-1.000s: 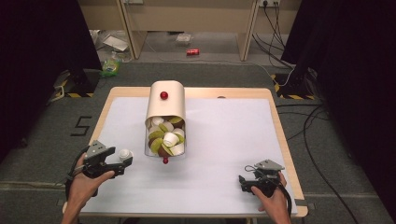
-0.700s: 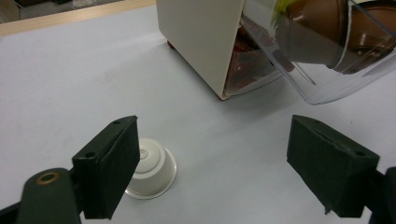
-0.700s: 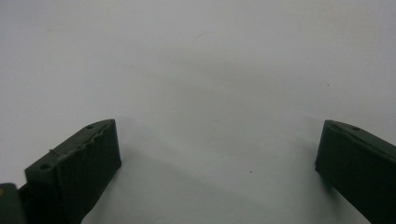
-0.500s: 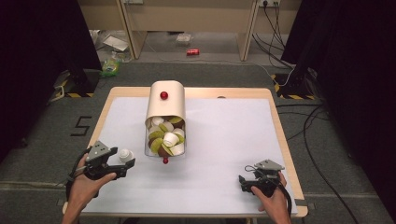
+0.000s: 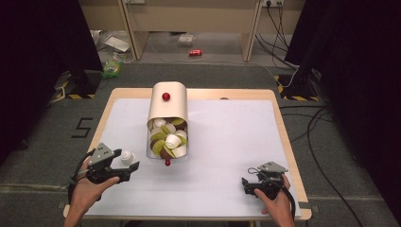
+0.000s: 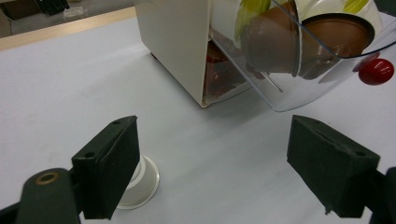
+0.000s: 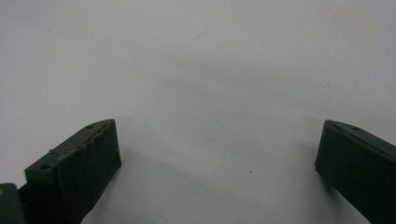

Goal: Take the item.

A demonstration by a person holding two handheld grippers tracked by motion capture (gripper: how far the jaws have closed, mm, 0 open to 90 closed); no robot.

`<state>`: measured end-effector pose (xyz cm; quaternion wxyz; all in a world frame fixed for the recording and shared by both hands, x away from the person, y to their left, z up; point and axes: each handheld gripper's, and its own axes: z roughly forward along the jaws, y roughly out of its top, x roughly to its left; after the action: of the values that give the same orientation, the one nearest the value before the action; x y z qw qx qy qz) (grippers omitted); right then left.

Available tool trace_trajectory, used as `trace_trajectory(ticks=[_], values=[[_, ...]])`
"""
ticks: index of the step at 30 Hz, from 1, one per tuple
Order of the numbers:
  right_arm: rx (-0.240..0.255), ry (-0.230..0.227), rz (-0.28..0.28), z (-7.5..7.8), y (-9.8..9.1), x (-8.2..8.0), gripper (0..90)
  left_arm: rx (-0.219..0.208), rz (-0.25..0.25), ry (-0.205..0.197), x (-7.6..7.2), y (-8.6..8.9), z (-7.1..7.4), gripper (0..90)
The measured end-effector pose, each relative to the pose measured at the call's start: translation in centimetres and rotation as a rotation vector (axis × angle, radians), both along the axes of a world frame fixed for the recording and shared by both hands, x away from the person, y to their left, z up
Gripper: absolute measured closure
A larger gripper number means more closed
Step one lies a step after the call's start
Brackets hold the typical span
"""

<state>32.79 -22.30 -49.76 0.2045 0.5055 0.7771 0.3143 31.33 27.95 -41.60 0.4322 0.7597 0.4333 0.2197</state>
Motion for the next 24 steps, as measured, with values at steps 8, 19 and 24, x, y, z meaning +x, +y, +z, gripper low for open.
trace_trajectory(ticks=[8, 19, 24], values=[[0.0, 0.0, 0.0, 0.0, 0.0, 0.0, 0.4, 0.004, -0.023, -0.019, -0.5, -0.6, 0.6, 16.7], [0.0, 0.0, -0.001, 0.0, 0.0, 0.0, 0.4, -0.018, -0.055, -0.027, -0.9, -1.3, 0.9, 16.7], [0.001, 0.001, -0.002, 0.0, 0.0, 0.0, 0.4, -0.023, -0.063, -0.034, -0.8, -1.8, 1.1, 16.7]])
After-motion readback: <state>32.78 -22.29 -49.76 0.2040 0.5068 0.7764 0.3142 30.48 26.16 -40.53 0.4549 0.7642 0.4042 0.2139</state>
